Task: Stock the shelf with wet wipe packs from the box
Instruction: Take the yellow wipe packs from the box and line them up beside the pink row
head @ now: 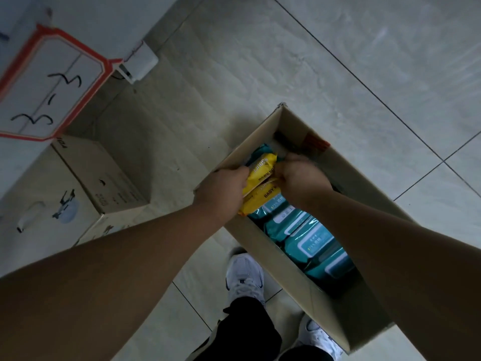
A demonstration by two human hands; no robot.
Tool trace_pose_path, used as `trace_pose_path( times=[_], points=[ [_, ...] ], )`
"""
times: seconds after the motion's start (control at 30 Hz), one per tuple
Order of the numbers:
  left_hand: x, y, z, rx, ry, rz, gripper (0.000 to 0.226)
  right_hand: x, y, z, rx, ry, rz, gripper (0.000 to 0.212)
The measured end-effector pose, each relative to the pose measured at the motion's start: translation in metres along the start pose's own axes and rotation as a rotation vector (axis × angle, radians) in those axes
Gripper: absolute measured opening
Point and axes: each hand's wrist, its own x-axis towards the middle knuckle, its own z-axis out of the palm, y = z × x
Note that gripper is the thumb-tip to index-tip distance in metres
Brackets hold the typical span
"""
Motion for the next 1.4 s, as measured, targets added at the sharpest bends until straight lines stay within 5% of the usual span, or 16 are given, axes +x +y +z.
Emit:
trace_pose_path(
  times=[0.33,0.8,1.13,1.4],
  points=[
    [-0.056,0.023,-0.089,-0.291,0.148,0.259,0.018,-0.121,-0.021,-0.072,0.373,0.094,-0.044,0.027],
    [-0.198,0.139,-0.418,-0.541,0.163,0.318,0.008,-0.33,-0.14,-0.367,0.456,0.374,-0.014,0.024],
    [-0.342,0.175,-0.634,-0.431,0.247,0.382,0.019,-0.478,-0.251,-0.538,0.463,0.475,-0.12,0.028],
    [-0.457,0.159,-0.724,-0.365,0.451,0.312,0.017,-0.53,-0.343,-0.601,0.496,0.515,-0.335,0.028]
  ],
)
